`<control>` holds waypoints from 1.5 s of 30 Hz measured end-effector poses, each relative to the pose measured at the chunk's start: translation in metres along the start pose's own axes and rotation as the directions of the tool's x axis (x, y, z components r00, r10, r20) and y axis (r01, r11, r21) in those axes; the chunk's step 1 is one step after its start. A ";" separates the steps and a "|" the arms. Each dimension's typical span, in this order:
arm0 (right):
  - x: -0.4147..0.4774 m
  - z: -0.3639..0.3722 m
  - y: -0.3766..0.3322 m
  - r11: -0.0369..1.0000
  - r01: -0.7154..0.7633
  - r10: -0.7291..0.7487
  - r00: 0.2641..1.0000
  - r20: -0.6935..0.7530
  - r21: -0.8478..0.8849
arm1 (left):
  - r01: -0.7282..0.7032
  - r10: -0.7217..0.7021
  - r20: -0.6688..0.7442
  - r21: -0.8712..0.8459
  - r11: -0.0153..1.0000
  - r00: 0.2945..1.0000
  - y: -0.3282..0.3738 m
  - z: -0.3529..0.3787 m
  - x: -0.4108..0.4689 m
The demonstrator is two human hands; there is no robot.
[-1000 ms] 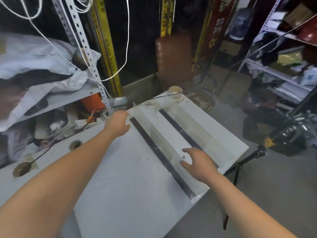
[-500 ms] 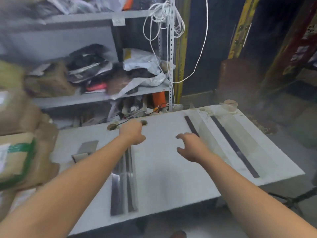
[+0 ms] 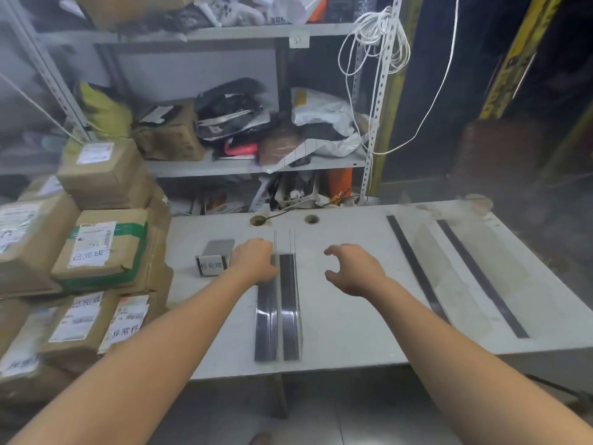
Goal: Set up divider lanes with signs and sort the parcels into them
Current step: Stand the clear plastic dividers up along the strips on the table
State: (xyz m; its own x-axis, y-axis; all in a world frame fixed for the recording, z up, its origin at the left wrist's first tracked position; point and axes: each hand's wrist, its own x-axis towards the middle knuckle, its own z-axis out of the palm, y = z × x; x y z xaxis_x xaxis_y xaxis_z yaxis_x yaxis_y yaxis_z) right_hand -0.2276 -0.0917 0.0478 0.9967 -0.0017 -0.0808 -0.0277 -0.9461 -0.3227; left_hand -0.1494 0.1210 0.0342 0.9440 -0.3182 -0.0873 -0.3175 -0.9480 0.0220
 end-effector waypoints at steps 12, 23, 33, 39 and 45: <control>0.033 0.065 -0.034 0.982 -0.169 0.160 0.982 0.104 0.088 | -0.175 0.181 0.034 -0.138 0.975 0.983 -0.050 0.042 0.050; 0.045 0.115 -0.038 0.820 -0.436 0.368 0.898 0.242 0.370 | -0.662 0.669 -0.012 -0.159 0.732 0.743 -0.044 0.080 0.136; 0.043 0.123 -0.039 0.605 -0.561 0.466 0.825 0.319 0.565 | -0.827 0.824 0.123 -0.034 0.561 0.554 -0.045 0.076 0.174; 0.035 0.125 -0.034 0.570 -0.605 0.486 0.794 0.365 0.555 | -0.819 0.804 0.184 0.007 0.574 0.565 -0.041 0.079 0.194; 0.032 0.124 -0.029 0.576 -0.610 0.438 0.792 0.424 0.544 | -0.762 0.765 0.125 -0.080 0.643 0.632 -0.042 0.087 0.215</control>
State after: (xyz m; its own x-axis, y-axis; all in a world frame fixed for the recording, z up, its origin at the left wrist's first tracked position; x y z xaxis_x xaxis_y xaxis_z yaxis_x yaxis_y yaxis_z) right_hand -0.2042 -0.0241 -0.0620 0.7455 -0.2783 -0.6056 -0.6652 -0.3676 -0.6499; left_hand 0.0593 0.0933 -0.0724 0.3429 -0.9251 -0.1629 -0.9160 -0.3677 0.1603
